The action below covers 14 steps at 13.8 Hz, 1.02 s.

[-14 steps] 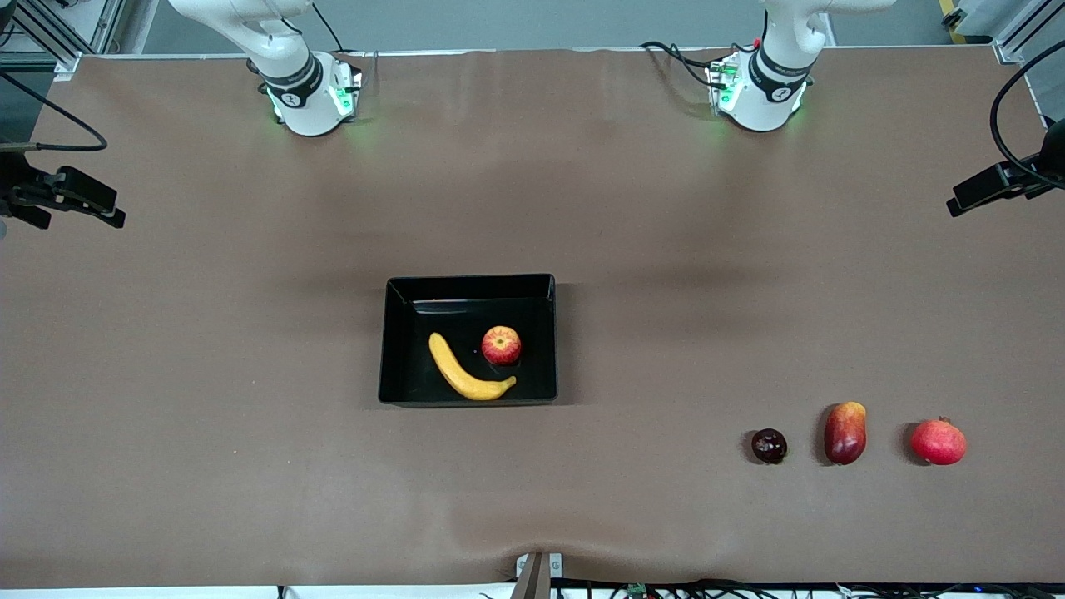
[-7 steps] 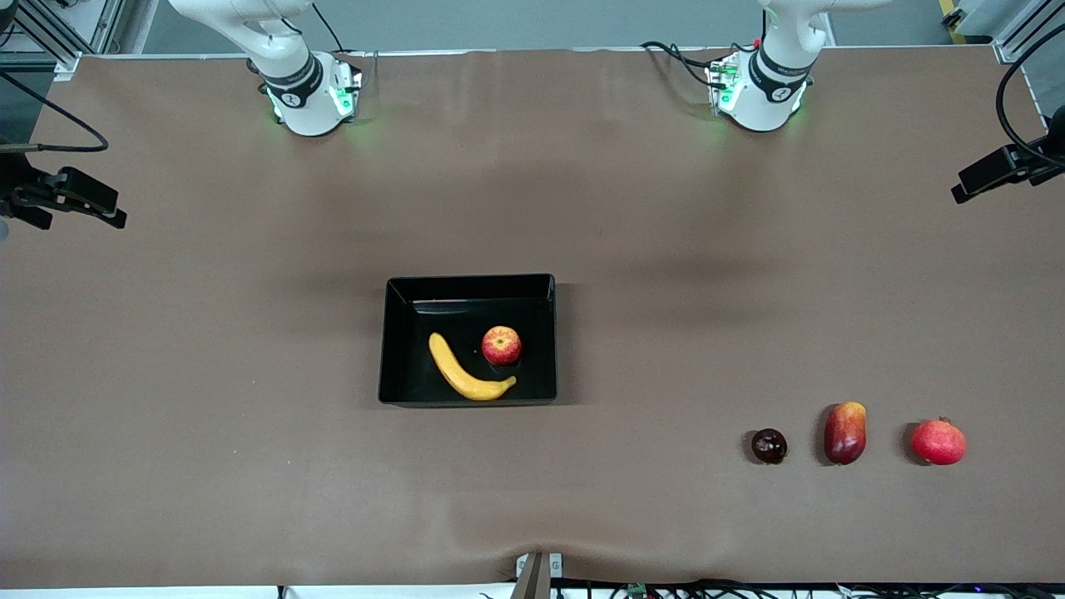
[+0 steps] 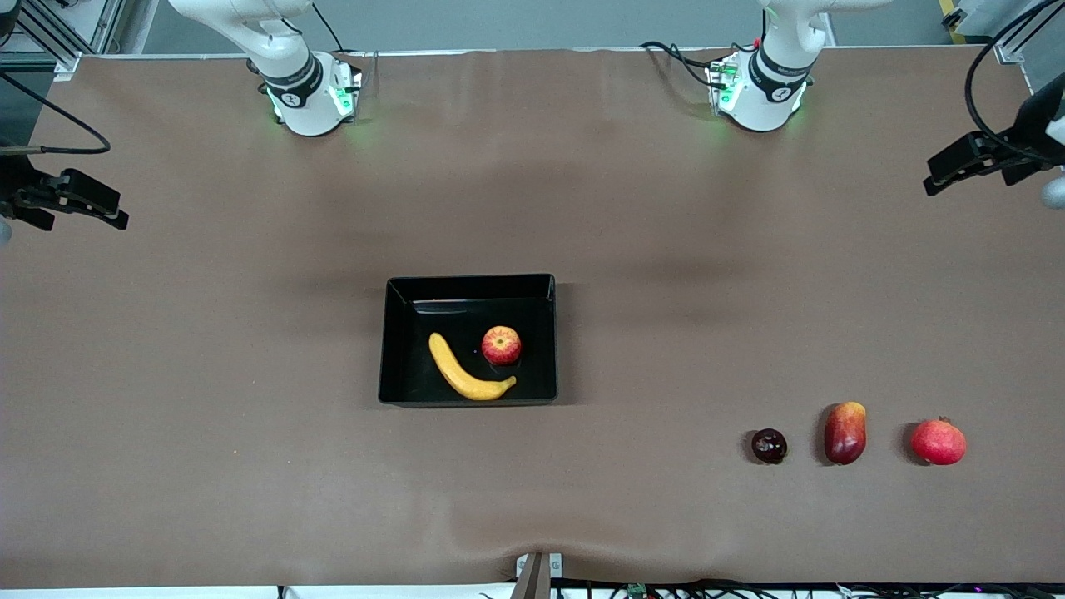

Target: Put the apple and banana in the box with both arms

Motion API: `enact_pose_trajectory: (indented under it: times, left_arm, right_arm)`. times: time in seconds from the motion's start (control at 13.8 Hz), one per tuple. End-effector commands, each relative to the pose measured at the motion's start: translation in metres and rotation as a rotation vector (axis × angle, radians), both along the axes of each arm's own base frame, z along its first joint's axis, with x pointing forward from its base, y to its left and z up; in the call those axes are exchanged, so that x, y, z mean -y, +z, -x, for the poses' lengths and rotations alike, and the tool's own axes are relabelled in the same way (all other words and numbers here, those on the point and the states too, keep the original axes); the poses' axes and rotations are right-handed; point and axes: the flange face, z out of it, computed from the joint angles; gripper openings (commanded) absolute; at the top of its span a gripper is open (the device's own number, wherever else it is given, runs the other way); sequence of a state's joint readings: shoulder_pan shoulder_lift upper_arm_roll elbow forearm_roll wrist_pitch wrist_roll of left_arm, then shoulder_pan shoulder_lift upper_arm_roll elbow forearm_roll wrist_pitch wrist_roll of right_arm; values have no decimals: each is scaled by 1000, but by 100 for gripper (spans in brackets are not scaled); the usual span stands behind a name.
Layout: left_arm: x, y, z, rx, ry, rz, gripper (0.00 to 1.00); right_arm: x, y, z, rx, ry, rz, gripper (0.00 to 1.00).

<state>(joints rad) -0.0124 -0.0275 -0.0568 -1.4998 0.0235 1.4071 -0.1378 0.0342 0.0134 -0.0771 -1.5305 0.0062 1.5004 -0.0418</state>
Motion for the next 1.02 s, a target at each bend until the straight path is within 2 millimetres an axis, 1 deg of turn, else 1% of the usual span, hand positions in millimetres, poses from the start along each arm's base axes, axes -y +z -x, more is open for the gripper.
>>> enact_pose_trajectory:
  times: [0.0,0.15,0.94]
  left_arm:
    - [0,3,2,-4,-71,6,100]
    - [0,-1,-1,-12,-113,11,100]
    - [3,-3,-2,-16,-100,14,100]
  right_arm:
    - [-1,0,0,-1,9,3,100]
    - [-1,0,0,-3,7,3,100]
    - [-1,-1,-1,-4,7,3,100]
